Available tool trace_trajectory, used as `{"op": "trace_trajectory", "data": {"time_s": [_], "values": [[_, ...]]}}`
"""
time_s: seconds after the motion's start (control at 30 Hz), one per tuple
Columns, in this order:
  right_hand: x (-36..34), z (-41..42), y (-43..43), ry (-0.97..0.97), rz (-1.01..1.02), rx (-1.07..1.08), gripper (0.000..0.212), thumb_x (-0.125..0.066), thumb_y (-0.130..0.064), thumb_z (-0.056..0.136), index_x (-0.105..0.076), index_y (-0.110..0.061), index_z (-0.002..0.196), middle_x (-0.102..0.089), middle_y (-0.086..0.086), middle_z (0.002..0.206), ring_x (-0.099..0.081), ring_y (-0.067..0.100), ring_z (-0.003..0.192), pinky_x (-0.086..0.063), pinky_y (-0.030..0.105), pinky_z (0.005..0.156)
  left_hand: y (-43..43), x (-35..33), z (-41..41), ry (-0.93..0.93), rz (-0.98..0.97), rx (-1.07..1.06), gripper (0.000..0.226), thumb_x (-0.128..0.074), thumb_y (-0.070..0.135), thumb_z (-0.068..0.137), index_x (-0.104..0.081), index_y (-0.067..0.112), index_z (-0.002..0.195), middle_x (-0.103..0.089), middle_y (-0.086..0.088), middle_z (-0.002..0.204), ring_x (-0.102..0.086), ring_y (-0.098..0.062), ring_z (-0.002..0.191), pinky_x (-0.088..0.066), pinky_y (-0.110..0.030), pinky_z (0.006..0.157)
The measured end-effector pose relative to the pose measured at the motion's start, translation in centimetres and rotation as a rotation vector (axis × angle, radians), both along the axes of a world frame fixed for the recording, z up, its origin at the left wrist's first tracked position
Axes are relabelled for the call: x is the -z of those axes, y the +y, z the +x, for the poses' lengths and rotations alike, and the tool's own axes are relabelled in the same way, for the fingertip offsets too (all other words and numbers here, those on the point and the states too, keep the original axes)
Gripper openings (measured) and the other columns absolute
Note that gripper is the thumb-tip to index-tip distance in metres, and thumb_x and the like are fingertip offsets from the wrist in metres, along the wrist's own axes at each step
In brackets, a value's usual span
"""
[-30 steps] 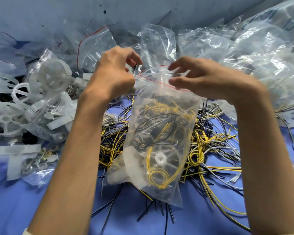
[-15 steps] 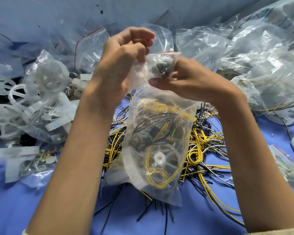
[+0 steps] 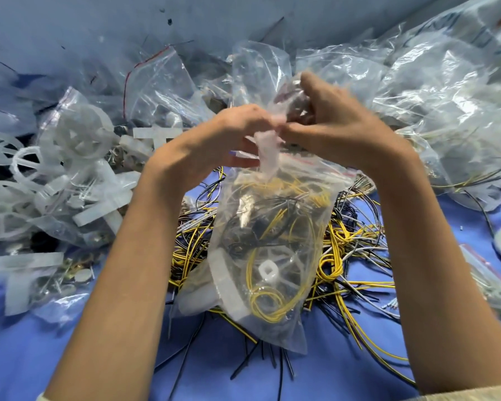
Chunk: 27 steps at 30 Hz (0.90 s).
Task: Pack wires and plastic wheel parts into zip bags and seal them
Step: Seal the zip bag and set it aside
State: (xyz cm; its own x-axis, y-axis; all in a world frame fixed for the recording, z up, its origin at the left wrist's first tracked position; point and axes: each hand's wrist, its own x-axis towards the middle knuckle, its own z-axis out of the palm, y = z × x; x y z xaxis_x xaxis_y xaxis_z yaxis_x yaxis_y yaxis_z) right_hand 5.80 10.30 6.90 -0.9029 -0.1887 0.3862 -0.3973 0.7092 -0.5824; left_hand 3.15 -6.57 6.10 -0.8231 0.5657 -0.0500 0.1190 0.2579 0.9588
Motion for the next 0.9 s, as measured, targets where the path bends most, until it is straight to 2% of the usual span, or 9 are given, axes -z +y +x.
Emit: {"op": "trace_trajectory", "data": {"time_s": [0.13, 0.2, 0.3, 0.43, 0.53, 0.63, 0.7, 0.77, 0.9], "values": [[0.1, 0.1, 0.1, -0.136, 0.017, -0.075, 0.039, -0.071, -0.04, 0.076, -0.054, -0.007, 0.091, -0.063, 0.007, 0.078, -0.059, 0.014, 0.065, -0.055, 0.046, 0.065, 0.1, 0.4, 0.1, 0.127, -0.099, 0.046, 0.024, -0.055, -0.003, 0.079, -0.053, 0.018, 0.091, -0.058, -0.007, 0.085, -0.057, -0.006, 0.067, -0.044, -0.02, 0.064], [0.3, -0.1, 0.3, -0.176, 0.046, -0.085, 0.042, -0.073, -0.043, 0.074, -0.058, -0.009, 0.092, -0.065, 0.001, 0.076, -0.06, 0.007, 0.061, -0.057, 0.041, 0.063, -0.1, 0.8, 0.1, 0.173, -0.139, 0.057, 0.029, -0.05, -0.014, 0.084, -0.055, 0.013, 0.095, -0.062, -0.02, 0.093, -0.057, -0.016, 0.078, -0.045, -0.03, 0.075], [0.5, -0.3, 0.6, -0.183, 0.08, -0.063, 0.034, -0.075, -0.039, 0.074, -0.057, -0.014, 0.088, -0.06, -0.004, 0.071, -0.055, 0.001, 0.055, -0.053, 0.026, 0.056, -0.1, 1.0, 0.0, 0.212, -0.153, 0.06, 0.028, -0.056, -0.013, 0.084, -0.057, 0.014, 0.093, -0.065, -0.028, 0.099, -0.057, -0.021, 0.084, -0.044, -0.032, 0.08], [0.7, -0.3, 1.0, -0.14, 0.111, -0.018, 0.019, -0.071, -0.012, 0.075, -0.054, -0.016, 0.082, -0.061, -0.003, 0.074, -0.051, 0.005, 0.059, -0.047, 0.021, 0.057, -0.3, 1.5, -0.8, 0.192, -0.187, 0.05, 0.036, -0.047, -0.019, 0.084, -0.056, 0.016, 0.083, -0.066, -0.007, 0.08, -0.063, -0.01, 0.065, -0.047, -0.024, 0.068], [0.9, -0.2, 0.7, -0.177, 0.107, -0.078, 0.02, -0.067, -0.005, 0.077, -0.056, -0.011, 0.092, -0.063, 0.005, 0.082, -0.056, 0.011, 0.065, -0.052, 0.031, 0.062, -0.3, 1.6, -0.7, 0.214, -0.259, 0.042, 0.038, -0.045, -0.02, 0.08, -0.055, 0.017, 0.08, -0.066, -0.002, 0.076, -0.063, -0.006, 0.059, -0.047, -0.018, 0.06], [0.9, -0.3, 0.3, -0.175, 0.12, -0.099, 0.023, -0.068, -0.011, 0.081, -0.054, -0.009, 0.099, -0.06, 0.002, 0.079, -0.057, 0.01, 0.063, -0.05, 0.026, 0.056, -0.3, 1.5, -0.5, 0.235, -0.28, 0.047, 0.027, -0.051, -0.012, 0.082, -0.057, 0.015, 0.084, -0.069, -0.007, 0.079, -0.067, -0.008, 0.064, -0.053, -0.019, 0.066], [0.8, -0.3, 0.1, -0.185, 0.093, -0.104, 0.026, -0.072, -0.023, 0.081, -0.053, -0.013, 0.097, -0.056, -0.006, 0.072, -0.054, -0.001, 0.053, -0.046, 0.016, 0.049, -0.3, 1.3, -0.6, 0.293, -0.299, 0.042, 0.017, -0.06, -0.001, 0.08, -0.06, 0.011, 0.091, -0.07, -0.009, 0.086, -0.068, -0.02, 0.083, -0.054, -0.032, 0.084], [0.7, -0.2, -0.3, -0.182, 0.101, -0.103, 0.032, -0.072, -0.032, 0.08, -0.054, -0.012, 0.097, -0.055, -0.009, 0.067, -0.053, -0.001, 0.05, -0.045, 0.016, 0.047, -0.4, 1.0, -0.5, 0.285, -0.286, 0.029, 0.026, -0.069, 0.01, 0.073, -0.06, 0.008, 0.097, -0.07, -0.011, 0.096, -0.063, -0.029, 0.097, -0.048, -0.044, 0.094], [0.5, 0.1, -1.0, -0.15, 0.134, -0.113, 0.036, -0.067, -0.041, 0.082, -0.056, -0.009, 0.094, -0.058, -0.005, 0.068, -0.056, 0.003, 0.054, -0.046, 0.026, 0.051, -0.8, 0.7, 0.0, 0.225, -0.179, 0.109, 0.04, -0.072, 0.007, 0.07, -0.054, -0.005, 0.104, -0.066, -0.017, 0.091, -0.061, -0.022, 0.081, -0.049, -0.044, 0.087]]}}
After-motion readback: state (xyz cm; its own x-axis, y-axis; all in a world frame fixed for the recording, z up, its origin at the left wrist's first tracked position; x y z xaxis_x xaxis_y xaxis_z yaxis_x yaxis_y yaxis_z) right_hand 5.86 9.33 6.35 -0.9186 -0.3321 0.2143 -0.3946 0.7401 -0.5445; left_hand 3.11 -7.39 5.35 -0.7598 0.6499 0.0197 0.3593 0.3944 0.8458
